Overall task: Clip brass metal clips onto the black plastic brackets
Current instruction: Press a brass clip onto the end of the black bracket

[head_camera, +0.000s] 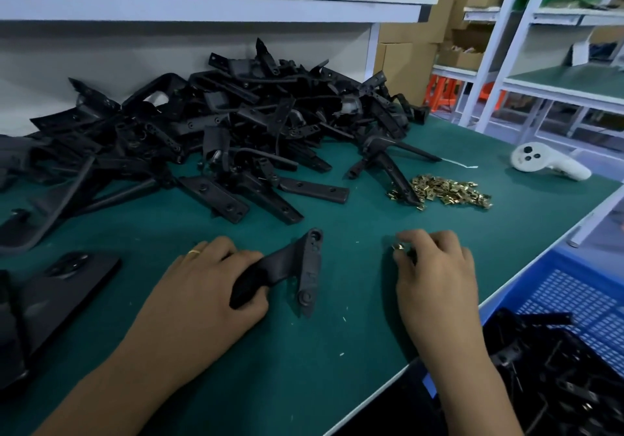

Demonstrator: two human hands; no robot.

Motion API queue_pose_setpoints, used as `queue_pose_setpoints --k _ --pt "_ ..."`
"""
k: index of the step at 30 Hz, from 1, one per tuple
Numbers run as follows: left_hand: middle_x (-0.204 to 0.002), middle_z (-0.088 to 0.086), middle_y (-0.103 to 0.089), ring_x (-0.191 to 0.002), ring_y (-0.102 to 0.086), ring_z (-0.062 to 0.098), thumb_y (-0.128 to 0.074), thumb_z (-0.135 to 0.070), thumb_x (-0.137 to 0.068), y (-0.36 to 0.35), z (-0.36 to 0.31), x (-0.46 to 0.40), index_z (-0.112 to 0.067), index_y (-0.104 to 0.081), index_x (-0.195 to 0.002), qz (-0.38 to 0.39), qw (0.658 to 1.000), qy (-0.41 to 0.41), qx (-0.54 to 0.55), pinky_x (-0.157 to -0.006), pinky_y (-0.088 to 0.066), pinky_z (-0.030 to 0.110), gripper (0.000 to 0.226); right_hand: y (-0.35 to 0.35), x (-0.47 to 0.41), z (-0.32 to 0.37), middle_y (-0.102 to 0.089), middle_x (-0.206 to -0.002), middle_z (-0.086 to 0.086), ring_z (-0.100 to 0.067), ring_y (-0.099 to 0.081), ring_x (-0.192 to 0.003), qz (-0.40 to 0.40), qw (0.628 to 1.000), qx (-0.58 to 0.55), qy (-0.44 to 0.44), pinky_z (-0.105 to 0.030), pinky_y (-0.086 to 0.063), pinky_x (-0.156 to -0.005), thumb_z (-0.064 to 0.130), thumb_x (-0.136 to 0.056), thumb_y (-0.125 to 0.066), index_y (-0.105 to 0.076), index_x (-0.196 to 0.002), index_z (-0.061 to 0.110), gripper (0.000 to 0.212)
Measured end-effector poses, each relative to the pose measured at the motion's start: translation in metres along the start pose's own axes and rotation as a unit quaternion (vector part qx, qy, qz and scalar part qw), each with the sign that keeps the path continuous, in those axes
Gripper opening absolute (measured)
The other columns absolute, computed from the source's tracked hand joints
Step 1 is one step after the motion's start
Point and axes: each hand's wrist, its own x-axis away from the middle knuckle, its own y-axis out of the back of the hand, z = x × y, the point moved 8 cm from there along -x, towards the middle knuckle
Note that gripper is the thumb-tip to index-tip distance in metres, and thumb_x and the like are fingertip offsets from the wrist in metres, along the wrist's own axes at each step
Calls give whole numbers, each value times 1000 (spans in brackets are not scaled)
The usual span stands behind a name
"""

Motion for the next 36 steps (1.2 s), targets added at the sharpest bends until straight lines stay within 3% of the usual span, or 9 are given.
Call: queue_pose_setpoints --k 4,10,12,14,16,20,25,31,36 --pt "-98 -25 -47 -81 -56 1 -45 -62 -82 2 1 2 -44 -58 -118 11 999 19 25 -64 -39 15 42 -1 -2 6 -50 -105 -7 -24 -35 -89 32 999 6 8 -36 -30 -77 10 -100 -60 -59 -100 10 1" --pt "-99 -26 -51 -86 -57 -5 -60 -52 -86 -1 5 2 -44 -61 -120 -5 999 24 43 -67 -39 13 36 -8 6 8 -51 -98 0 -26 -51 -91 110 993 -39 35 -39 -37 -72 15 -99 -62 -50 -101 19 13" --pt "-100 -26 -53 -88 -57 -5 -60 -53 -85 -1 5 2 -45 -60 -120 -12 998 25 54 -69 -41 13 36 -4 12 15 -56 -97 2 -19 -55 -90 95 989 -93 58 -31 -41 -73 17 -99 -63 -57 -102 23 9" --pt "-102 -26 -54 -91 -58 -4 -60 -57 -85 0 6 2 -49 -57 -123 -18 997 21 69 -72 -47 18 39 0 17 19 -63 -86 5 -8 -57 -79 69 971 -228 31 -17 -41 -67 18 -98 -66 -66 -92 29 12" --pt "-106 -26 -54 -95 -58 -3 -59 -62 -85 0 7 2 -55 -51 -133 -19 997 17 77 -77 -52 23 49 -2 20 22 -71 -79 1 -6 -63 -71 65 920 -384 -25 -13 -48 -68 14 -96 -69 -72 -88 24 13" --pt "-105 -22 -55 -94 -59 1 -59 -64 -86 1 8 3 -61 -43 -142 -33 995 11 96 -77 -54 29 58 -19 30 33 -76 -88 -19 -25 -78 -84 95 770 -618 -129 -23 -60 -75 3 -94 -67 -74 -96 1 7" --pt "-101 -22 -54 -90 -60 1 -62 -62 -86 2 7 3 -60 -46 -141 -44 995 2 94 -73 -55 29 57 -24 32 32 -72 -98 -31 -35 -77 -93 81 690 -696 -182 -30 -63 -77 -4 -97 -60 -59 -103 -11 9" --pt "-100 -22 -55 -89 -60 1 -60 -66 -87 2 2 3 -58 -50 -139 -58 994 -14 91 -73 -56 30 54 -22 32 34 -70 -95 -27 -38 -76 -96 92 669 -718 -170 -34 -62 -83 -8 -96 -61 -57 -118 -4 23" --pt "-106 -21 -59 -95 -62 3 -52 -71 -86 4 2 2 -58 -47 -141 -59 992 -18 113 -78 -57 36 57 -23 34 40 -74 -82 -20 -36 -78 -87 136 692 -690 -164 -30 -63 -73 9 -86 -74 -78 -94 2 12"
